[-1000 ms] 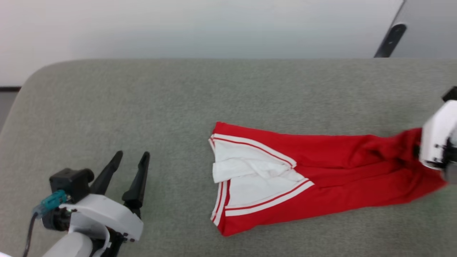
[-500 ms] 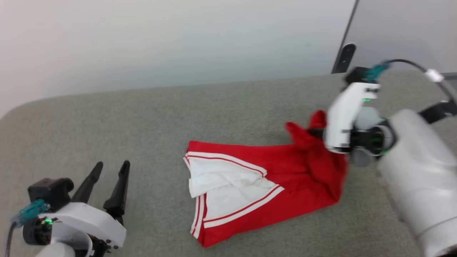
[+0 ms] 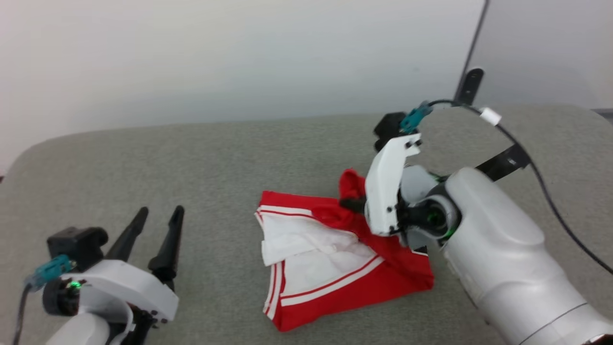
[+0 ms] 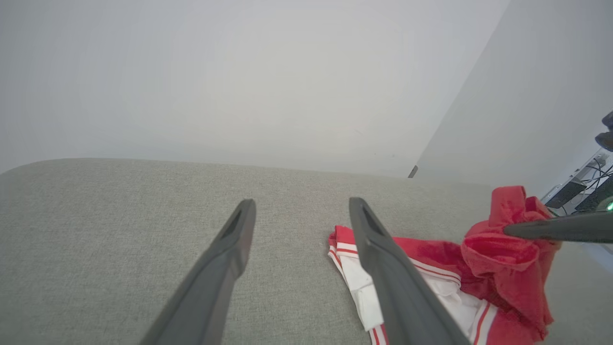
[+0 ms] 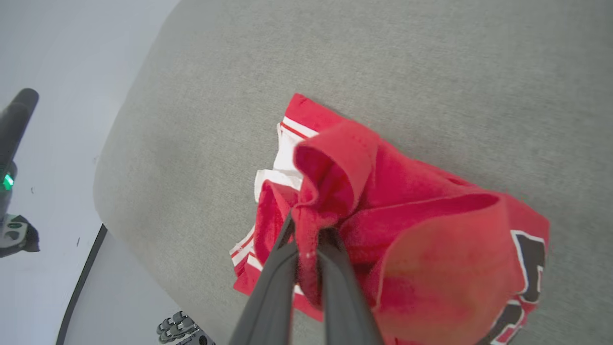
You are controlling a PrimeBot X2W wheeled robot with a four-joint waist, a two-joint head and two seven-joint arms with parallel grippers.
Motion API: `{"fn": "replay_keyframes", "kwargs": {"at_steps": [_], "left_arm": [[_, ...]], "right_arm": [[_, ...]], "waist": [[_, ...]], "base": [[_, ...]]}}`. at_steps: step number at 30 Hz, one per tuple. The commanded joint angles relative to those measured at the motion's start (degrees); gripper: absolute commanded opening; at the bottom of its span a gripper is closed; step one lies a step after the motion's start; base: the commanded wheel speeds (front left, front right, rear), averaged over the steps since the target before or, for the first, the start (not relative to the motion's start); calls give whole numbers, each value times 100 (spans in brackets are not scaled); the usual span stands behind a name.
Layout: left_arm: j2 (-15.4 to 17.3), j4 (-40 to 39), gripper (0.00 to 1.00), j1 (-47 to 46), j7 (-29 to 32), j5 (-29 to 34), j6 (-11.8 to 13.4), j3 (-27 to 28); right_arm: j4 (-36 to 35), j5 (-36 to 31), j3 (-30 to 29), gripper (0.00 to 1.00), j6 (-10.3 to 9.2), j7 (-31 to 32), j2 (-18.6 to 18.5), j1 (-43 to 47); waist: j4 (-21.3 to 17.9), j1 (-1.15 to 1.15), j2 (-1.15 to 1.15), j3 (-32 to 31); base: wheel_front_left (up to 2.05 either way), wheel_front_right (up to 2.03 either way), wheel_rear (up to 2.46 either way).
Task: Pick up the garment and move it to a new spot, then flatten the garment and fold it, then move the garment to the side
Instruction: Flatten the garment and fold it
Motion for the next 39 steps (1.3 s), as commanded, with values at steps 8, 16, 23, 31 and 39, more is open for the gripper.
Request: {"fn": "replay_keyframes", "kwargs": {"at_steps": [8, 16, 23, 31, 39], "left_arm": [[-240, 245, 100, -327, 51, 60, -157, -166], [-466, 501, 100, -585, 88, 76, -318, -333], [-601, 705, 100, -680, 92, 50, -420, -426], [-681, 828, 100, -761, 88, 17, -499, -474], [-625, 865, 100, -679, 57, -16, -494, -438]], "right_arm": [[17, 418, 735, 0, -9, -325, -5, 90], [413, 655, 1482, 0, -9, -747, 0, -21], [648, 565, 2131, 0, -9, -1008, -2, 7], [794, 377, 2636, 0, -9, -1079, 2, -17], [413, 403, 3008, 100, -9, -776, -3, -177]], "waist": [[523, 0, 0, 40], [906, 0, 0, 80], [1095, 0, 0, 39], [1191, 0, 0, -1], [1136, 0, 0, -97]], "base": [[0, 0, 0], [0, 0, 0], [0, 0, 0], [0, 0, 0], [0, 0, 0]]}}
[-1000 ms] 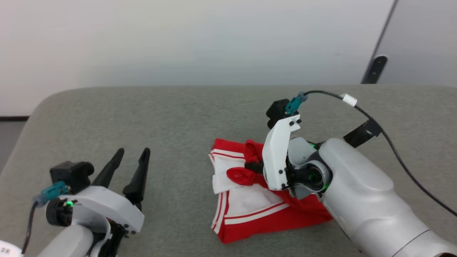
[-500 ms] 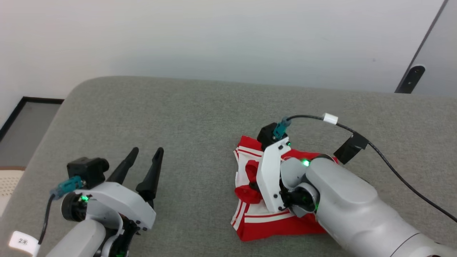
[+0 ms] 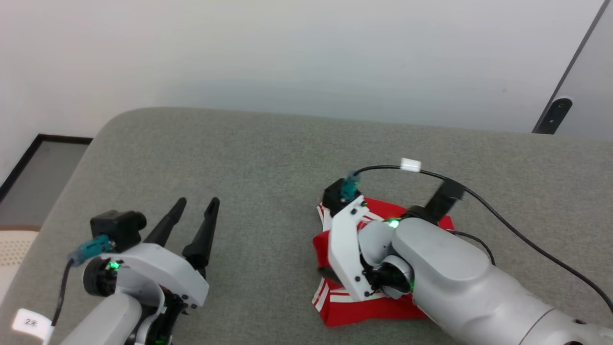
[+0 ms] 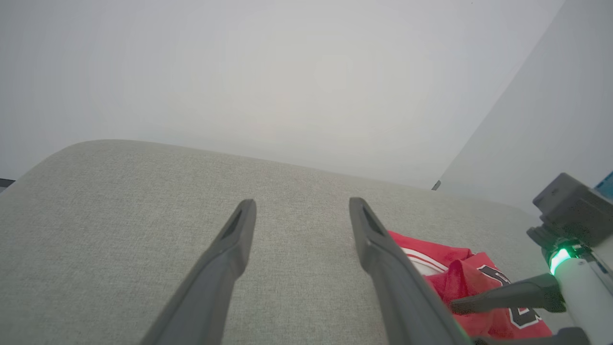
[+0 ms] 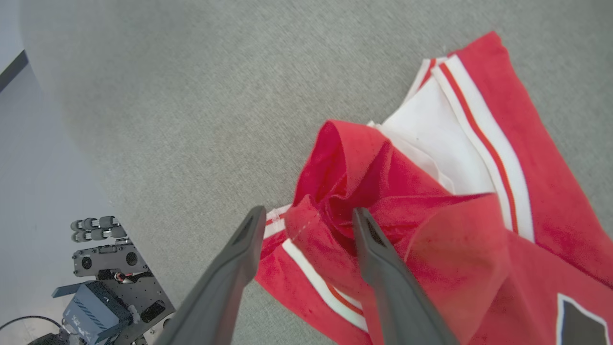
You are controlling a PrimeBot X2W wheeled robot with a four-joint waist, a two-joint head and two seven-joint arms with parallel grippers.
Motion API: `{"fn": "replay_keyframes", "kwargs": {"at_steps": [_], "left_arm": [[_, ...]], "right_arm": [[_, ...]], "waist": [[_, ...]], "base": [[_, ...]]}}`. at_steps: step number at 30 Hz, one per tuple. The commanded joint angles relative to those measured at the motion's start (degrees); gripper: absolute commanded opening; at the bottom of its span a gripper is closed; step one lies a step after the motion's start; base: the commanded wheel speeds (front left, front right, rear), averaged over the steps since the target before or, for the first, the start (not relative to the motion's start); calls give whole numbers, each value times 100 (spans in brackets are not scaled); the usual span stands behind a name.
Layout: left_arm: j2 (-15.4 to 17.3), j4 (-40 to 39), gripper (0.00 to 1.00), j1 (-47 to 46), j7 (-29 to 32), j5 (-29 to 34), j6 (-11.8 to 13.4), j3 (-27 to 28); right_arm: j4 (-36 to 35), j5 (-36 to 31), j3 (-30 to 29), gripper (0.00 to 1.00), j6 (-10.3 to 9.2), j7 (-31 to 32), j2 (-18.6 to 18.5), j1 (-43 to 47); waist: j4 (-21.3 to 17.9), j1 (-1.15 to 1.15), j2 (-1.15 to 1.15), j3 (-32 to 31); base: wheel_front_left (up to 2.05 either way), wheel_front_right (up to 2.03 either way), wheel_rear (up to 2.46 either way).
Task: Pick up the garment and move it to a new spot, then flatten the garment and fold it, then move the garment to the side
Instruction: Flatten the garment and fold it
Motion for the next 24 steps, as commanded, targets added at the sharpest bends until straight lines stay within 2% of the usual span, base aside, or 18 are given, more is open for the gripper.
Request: {"fn": "replay_keyframes", "kwargs": {"at_steps": [1, 8, 14, 20, 22, 24], "left_arm": [[33, -11, 100, 36, -17, -18, -1, 18], [191, -109, 100, 164, -21, -65, 87, 124], [426, -219, 100, 463, -129, -153, 364, 365], [621, -488, 100, 1015, -407, -254, 762, 826], [628, -610, 100, 1195, -490, -207, 859, 938], [650, -743, 100, 1357, -557, -79, 939, 1066]], "right_arm": [[-79, 30, 78, 100, -9, 77, 11, -75], [-447, 299, 47, 100, -9, 331, 11, -331], [-986, 741, -116, 100, -9, -36, 3, -511], [-1461, 881, -364, 100, -9, -968, 6, -322], [-1618, 637, -395, 100, -9, -1416, -19, -291], [-1715, 453, -463, 100, -9, -1854, -244, -125]], "waist": [[-35, 0, 0, -27], [-209, 0, 0, -114], [-543, 0, 0, -218], [-996, 0, 0, -260], [-1138, 0, 0, -257], [-1277, 0, 0, -251]], "base": [[0, 0, 0], [0, 0, 0], [0, 0, 0], [0, 0, 0], [0, 0, 0], [0, 0, 0]]}}
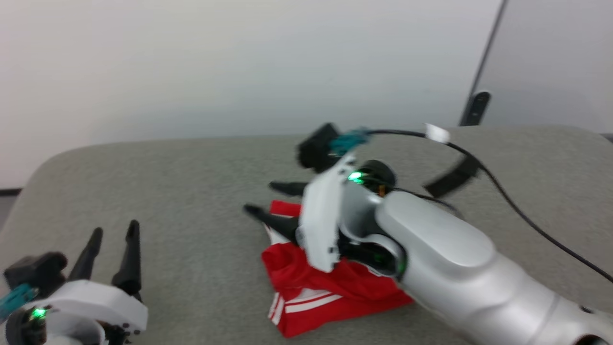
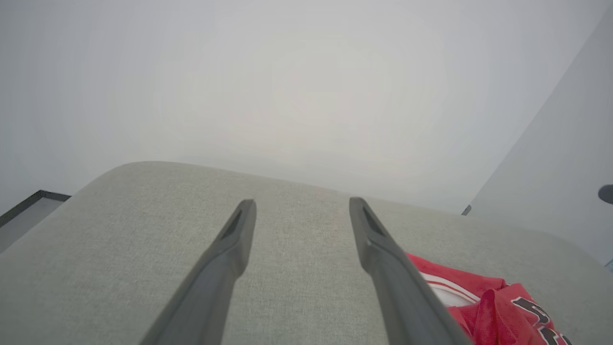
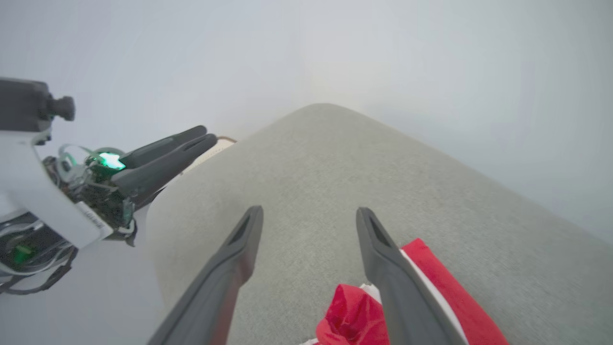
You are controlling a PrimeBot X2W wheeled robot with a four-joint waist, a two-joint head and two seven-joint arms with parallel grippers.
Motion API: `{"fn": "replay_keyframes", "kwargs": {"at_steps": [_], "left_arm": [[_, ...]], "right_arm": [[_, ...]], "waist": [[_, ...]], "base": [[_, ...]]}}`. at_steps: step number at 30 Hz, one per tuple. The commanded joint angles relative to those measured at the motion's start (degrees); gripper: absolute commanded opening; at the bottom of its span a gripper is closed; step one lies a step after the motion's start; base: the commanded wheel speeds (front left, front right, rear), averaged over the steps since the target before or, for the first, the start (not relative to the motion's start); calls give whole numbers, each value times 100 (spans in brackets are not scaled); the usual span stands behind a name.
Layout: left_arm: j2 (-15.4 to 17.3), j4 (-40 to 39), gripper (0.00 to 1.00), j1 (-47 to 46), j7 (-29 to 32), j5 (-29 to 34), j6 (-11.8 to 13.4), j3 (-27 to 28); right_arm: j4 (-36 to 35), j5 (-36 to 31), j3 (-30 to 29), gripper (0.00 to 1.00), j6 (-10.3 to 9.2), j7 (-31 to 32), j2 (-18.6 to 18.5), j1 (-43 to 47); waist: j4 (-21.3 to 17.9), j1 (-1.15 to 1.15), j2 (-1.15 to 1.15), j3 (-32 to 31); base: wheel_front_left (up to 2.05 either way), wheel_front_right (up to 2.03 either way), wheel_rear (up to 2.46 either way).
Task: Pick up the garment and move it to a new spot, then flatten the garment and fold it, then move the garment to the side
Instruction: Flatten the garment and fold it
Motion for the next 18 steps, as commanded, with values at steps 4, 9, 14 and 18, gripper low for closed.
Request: {"fn": "replay_keyframes", "kwargs": {"at_steps": [4, 9, 14, 18], "left_arm": [[-113, -178, 100, 357, -73, 133, 121, 248], [-294, -367, 100, 781, -96, 551, 129, 552], [-632, -495, 100, 1244, -94, 1078, -20, 952], [-871, -589, 100, 1538, -94, 1687, -140, 1267]], "right_arm": [[-397, -200, 6, 100, -9, -685, -444, 365], [-673, -761, -197, 100, -9, -2017, -1152, 855], [-569, -1061, -736, 100, -9, -3035, -1550, 1600], [-562, -1552, -1430, 100, -9, -3284, -1713, 2123]], "waist": [[-433, 0, 0, 2], [-683, 0, 0, 17], [-901, 0, 0, 26], [-1025, 0, 0, 47]], "base": [[0, 0, 0], [0, 0, 0], [0, 0, 0], [0, 0, 0]]}}
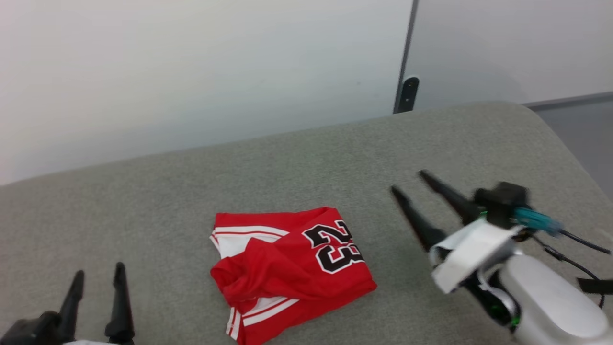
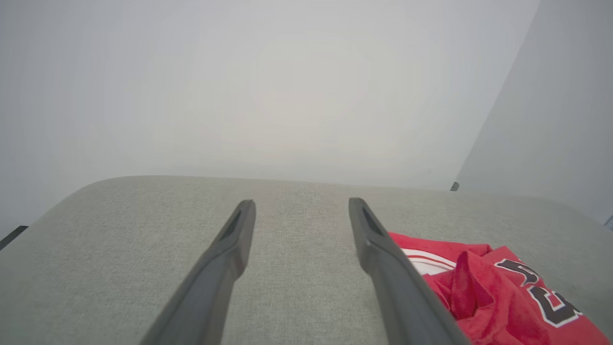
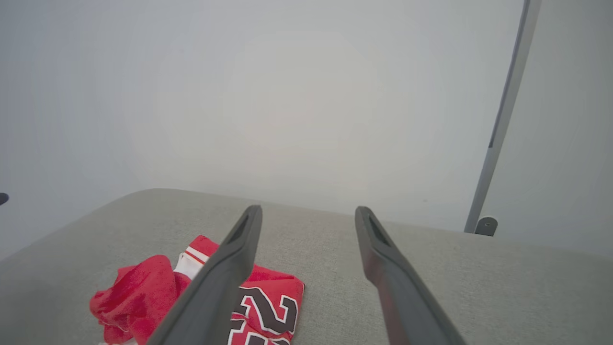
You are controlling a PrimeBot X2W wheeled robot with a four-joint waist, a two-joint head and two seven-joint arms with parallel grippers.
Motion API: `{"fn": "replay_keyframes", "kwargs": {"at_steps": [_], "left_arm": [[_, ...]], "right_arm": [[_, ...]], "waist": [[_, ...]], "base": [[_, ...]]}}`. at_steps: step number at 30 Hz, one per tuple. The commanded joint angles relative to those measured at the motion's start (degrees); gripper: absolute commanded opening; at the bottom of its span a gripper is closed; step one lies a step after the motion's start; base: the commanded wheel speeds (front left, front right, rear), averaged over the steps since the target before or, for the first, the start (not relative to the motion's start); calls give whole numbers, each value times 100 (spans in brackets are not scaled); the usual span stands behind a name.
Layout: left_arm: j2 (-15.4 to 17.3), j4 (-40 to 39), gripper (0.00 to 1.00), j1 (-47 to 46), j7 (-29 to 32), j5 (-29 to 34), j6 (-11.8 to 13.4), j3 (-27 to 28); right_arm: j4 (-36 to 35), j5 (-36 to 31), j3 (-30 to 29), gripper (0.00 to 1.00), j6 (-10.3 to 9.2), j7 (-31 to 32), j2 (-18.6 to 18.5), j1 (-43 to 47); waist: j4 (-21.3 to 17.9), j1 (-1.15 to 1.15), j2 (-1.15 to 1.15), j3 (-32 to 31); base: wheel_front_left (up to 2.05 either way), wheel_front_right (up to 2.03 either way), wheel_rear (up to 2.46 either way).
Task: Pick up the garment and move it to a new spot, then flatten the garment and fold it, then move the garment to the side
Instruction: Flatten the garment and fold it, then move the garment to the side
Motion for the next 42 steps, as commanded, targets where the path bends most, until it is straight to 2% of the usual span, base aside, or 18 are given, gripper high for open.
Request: {"fn": "replay_keyframes", "kwargs": {"at_steps": [1, 5, 8, 13, 18, 27, 35, 42], "left_arm": [[-58, -32, 100, 31, -20, 80, -21, 55], [-441, -97, 100, 209, -21, 704, -110, 326], [-781, -111, 100, 304, -21, 1127, -248, 468], [-1270, -99, 100, 434, -22, 1738, -557, 772], [-1683, 162, 100, 626, -21, 1953, -955, 1136], [-2053, 397, 100, 629, -21, 2393, -1512, 1597], [-2301, 464, 100, 501, -21, 2607, -1768, 1809], [-2338, 509, 100, 495, -21, 2702, -1867, 2111]], "right_arm": [[-114, -120, -149, 100, -9, -32, 14, 83], [-738, -964, -1566, 100, -9, -25, 196, 988], [-1202, -1691, -2129, 100, -9, -27, 328, 1631], [-1559, -2275, -2791, 100, -9, -28, 566, 2435], [-1525, -2473, -2987, 100, -9, -29, 597, 2900], [-1552, -2555, -3367, 100, -9, -30, 620, 3110], [-1465, -2640, -3378, 100, -9, -29, 606, 3084], [-1355, -2645, -3095, 100, -9, -27, 647, 3029]], "waist": [[-61, 0, 0, 20], [-52, 0, 0, 9], [1, 0, 0, -25], [116, 0, 0, -92], [220, 0, 0, -202], [238, 0, 0, -275], [252, 0, 0, -295], [575, 0, 0, -363]], "base": [[0, 0, 0], [0, 0, 0], [0, 0, 0], [0, 0, 0], [0, 0, 0], [0, 0, 0], [0, 0, 0], [0, 0, 0]]}}
